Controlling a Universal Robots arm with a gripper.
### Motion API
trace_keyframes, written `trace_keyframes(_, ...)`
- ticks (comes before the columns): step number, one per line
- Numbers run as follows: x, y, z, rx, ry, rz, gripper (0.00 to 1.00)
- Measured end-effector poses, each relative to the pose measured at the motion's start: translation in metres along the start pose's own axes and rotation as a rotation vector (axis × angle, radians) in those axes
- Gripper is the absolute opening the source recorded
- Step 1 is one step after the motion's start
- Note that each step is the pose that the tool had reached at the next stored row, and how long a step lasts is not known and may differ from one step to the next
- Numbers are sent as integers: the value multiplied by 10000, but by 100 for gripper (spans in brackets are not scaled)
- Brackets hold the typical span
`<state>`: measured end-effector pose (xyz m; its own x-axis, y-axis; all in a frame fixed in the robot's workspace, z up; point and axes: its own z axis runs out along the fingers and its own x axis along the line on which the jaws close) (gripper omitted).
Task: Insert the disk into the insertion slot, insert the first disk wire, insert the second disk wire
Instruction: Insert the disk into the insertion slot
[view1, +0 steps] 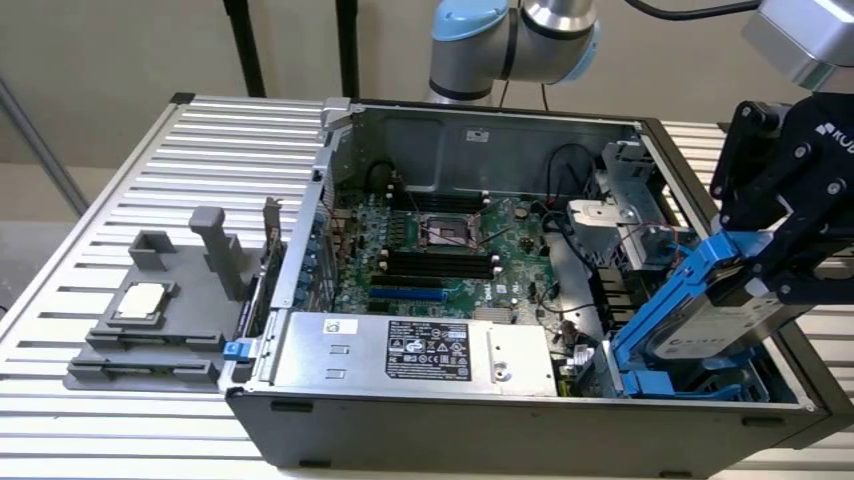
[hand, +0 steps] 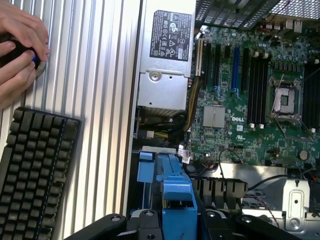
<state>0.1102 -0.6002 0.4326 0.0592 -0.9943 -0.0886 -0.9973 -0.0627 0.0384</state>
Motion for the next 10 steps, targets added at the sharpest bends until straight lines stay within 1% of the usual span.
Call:
trace_keyframes(4,1,-1,13,0,-24,-20,33)
trace_keyframes(10,3,-1,27,-3,-33,-39,33)
